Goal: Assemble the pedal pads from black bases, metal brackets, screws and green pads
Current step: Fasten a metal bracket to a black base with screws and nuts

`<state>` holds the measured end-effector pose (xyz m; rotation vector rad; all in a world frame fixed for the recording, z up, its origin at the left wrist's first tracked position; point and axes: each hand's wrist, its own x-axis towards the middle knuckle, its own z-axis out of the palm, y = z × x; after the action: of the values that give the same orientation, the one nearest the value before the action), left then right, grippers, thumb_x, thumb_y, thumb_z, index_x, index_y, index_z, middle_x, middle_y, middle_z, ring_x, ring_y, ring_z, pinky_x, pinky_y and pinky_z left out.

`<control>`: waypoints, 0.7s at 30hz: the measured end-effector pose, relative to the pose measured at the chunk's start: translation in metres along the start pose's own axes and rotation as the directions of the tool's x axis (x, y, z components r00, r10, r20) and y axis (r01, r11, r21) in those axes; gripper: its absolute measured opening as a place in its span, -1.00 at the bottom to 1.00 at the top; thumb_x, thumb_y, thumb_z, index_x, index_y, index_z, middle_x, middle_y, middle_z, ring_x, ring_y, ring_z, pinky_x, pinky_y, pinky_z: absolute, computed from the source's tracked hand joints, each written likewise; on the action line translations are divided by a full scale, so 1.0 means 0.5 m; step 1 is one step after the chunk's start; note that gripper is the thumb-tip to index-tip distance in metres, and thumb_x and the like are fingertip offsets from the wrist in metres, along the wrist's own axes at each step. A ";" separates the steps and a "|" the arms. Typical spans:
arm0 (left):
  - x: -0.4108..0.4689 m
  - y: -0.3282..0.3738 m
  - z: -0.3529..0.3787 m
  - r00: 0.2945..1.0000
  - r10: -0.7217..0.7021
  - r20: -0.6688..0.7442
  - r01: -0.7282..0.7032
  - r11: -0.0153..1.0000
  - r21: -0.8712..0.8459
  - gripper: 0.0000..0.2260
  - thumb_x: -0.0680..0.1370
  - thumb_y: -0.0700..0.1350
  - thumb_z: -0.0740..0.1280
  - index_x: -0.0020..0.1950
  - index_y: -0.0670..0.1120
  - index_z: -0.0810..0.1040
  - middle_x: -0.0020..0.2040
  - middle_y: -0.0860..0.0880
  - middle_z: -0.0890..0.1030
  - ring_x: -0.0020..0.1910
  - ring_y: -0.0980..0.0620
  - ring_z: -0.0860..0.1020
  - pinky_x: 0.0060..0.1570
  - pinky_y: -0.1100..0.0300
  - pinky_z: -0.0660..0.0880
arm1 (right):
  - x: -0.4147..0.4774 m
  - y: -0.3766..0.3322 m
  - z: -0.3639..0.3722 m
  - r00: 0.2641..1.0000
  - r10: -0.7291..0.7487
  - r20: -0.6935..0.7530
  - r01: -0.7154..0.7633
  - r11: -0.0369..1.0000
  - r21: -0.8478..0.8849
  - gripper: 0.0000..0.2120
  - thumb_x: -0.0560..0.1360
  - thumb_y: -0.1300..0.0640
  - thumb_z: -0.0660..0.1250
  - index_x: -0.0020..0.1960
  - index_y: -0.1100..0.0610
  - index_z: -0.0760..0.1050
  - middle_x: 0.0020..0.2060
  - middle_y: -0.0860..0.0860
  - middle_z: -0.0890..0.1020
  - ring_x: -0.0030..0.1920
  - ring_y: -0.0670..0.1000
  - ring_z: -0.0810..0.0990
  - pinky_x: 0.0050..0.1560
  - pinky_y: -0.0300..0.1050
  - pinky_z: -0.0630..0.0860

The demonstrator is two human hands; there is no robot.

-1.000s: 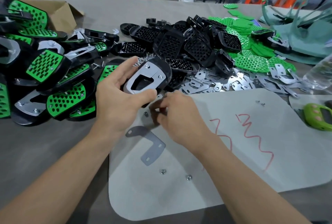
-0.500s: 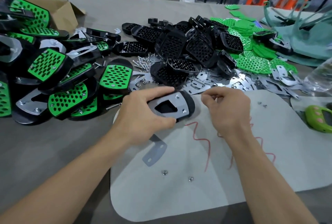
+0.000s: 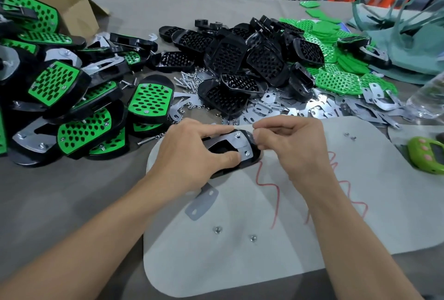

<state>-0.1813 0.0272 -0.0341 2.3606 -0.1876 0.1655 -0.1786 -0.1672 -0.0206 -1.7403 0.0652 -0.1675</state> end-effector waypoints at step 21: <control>-0.002 0.005 0.008 0.999 0.009 -0.037 -0.016 0.985 -0.172 -0.50 0.12 0.38 0.42 0.06 0.49 0.56 -0.18 0.34 0.54 -0.08 0.59 0.44 -0.20 0.62 0.32 | -0.029 -0.063 -0.001 0.965 -0.070 0.251 0.232 0.672 -0.703 -0.89 0.42 0.11 0.48 -0.23 -0.11 0.69 -0.37 -0.14 0.68 -0.31 -0.10 0.64 -0.22 -0.07 0.63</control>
<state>-0.1826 0.0229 -0.0357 2.1827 -0.1915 0.1907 -0.1945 -0.1600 0.0094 -2.5712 -0.1981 -0.0825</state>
